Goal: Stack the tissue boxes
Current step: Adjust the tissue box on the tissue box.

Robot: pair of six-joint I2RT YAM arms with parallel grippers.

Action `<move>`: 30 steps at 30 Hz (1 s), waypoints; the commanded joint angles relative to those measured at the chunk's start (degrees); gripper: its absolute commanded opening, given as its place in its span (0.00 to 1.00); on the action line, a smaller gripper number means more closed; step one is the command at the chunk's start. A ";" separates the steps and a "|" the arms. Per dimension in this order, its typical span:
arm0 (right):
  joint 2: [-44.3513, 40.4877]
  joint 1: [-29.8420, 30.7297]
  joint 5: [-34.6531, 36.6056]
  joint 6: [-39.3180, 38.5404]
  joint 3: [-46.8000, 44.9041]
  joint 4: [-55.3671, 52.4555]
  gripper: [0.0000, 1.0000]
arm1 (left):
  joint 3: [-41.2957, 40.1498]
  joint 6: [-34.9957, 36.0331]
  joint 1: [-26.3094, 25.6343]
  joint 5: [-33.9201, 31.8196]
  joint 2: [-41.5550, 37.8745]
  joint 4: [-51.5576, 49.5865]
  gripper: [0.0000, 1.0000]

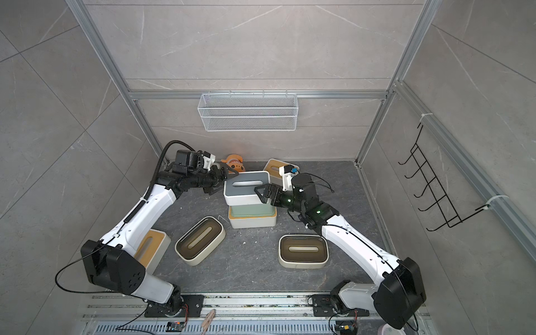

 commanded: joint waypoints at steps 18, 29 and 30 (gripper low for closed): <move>-0.45 -0.17 3.75 -0.55 3.37 -1.65 1.00 | 5.86 -0.30 -1.24 1.07 1.64 0.87 0.96; 2.53 -13.20 -3.19 4.36 3.81 -0.01 1.00 | 3.96 1.08 0.53 -3.33 -1.54 -1.93 0.96; 3.15 -13.55 -3.89 4.63 3.89 0.39 1.00 | 3.80 1.44 0.53 -2.99 -1.72 -1.73 0.96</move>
